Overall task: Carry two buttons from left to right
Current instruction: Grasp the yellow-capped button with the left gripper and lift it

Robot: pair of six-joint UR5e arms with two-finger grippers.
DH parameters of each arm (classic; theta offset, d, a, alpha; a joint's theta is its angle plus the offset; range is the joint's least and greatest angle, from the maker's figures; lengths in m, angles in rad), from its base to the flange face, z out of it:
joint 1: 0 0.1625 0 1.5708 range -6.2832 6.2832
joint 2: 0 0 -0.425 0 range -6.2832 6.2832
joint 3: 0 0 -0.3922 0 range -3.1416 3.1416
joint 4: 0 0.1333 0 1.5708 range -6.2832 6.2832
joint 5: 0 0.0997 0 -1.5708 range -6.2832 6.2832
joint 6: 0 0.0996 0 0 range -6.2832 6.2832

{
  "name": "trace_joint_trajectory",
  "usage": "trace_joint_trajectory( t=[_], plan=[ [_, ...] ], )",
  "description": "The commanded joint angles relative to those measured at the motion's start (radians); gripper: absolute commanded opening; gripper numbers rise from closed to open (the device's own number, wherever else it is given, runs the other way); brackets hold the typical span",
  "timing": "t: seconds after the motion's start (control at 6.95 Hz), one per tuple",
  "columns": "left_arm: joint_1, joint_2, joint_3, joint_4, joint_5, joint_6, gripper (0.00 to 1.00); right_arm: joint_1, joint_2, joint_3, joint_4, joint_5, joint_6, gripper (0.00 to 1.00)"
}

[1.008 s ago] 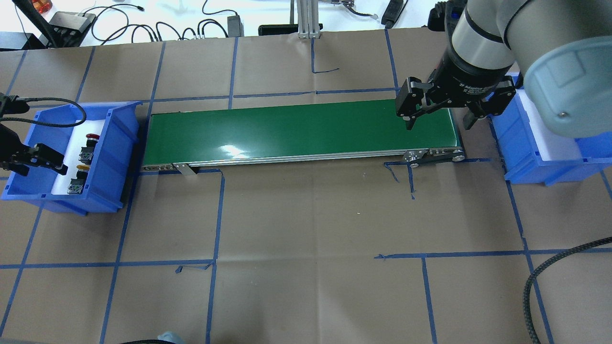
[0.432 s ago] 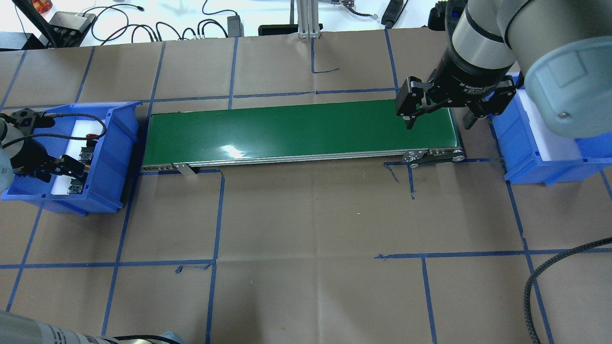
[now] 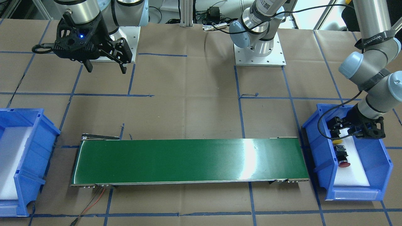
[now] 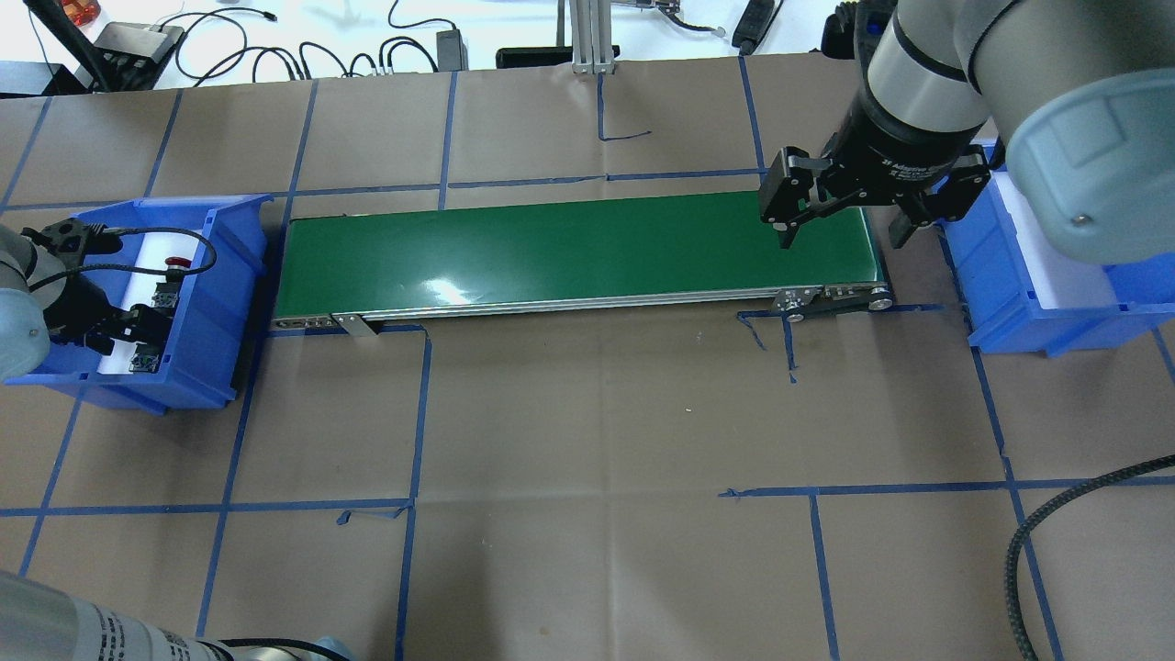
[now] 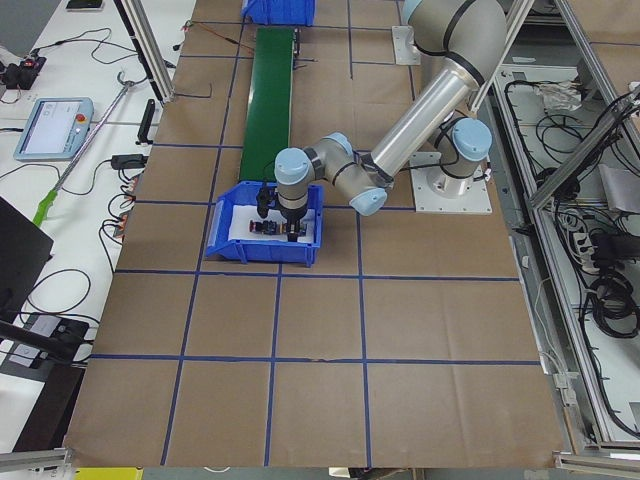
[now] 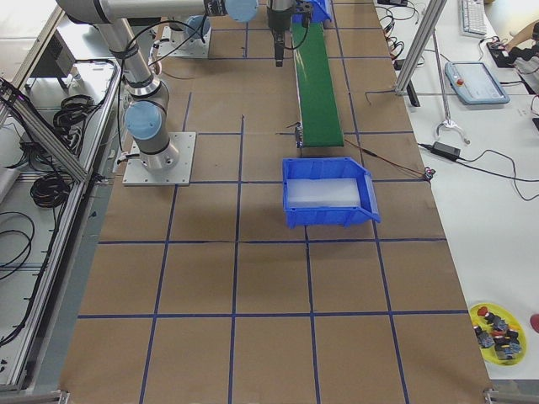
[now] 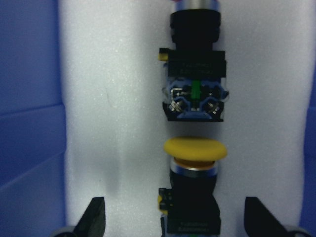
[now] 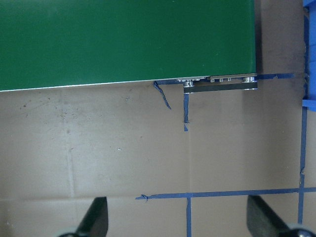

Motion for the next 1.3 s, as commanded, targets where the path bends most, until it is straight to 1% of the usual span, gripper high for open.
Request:
trace_joint_trajectory(
  t=[0.0, 0.14, 0.29, 0.43, 0.58, 0.72, 0.86, 1.01, 1.15],
  plan=[
    [-0.004, -0.011, -0.001, 0.007, -0.002, 0.0, 0.92, 0.0, 0.0, -0.008, 0.001, 0.002, 0.0, 1.0],
    [-0.004, -0.011, -0.001, 0.006, 0.0, 0.003, 0.75, 0.0, 0.002, -0.003, 0.001, 0.006, 0.002, 1.0],
    [-0.004, -0.013, -0.001, 0.004, 0.002, 0.0, 0.4, 0.0, 0.02, -0.008, 0.004, 0.009, 0.002, 1.0],
    [-0.004, -0.011, 0.0, 0.003, 0.003, 0.0, 0.22, 0.0, 0.035, -0.011, 0.005, 0.009, 0.008, 1.0],
    [-0.004, -0.01, 0.006, 0.0, 0.002, -0.001, 0.14, 0.0, 0.035, -0.005, 0.005, 0.008, 0.012, 1.0],
    [-0.006, 0.012, 0.02, -0.005, 0.0, 0.0, 0.11, 0.001, 0.035, -0.003, 0.002, 0.008, 0.0, 1.0],
    [-0.007, 0.045, 0.041, -0.02, 0.0, 0.006, 0.11, 0.002, 0.022, -0.008, -0.011, 0.002, 0.005, 1.0],
    [-0.007, 0.078, 0.09, -0.113, 0.002, 0.009, 0.11, 0.002, 0.023, -0.012, -0.013, 0.002, 0.003, 1.0],
    [-0.006, 0.099, 0.161, -0.226, 0.005, 0.008, 0.11, 0.002, 0.025, -0.017, -0.016, 0.002, 0.003, 1.0]
  ],
)
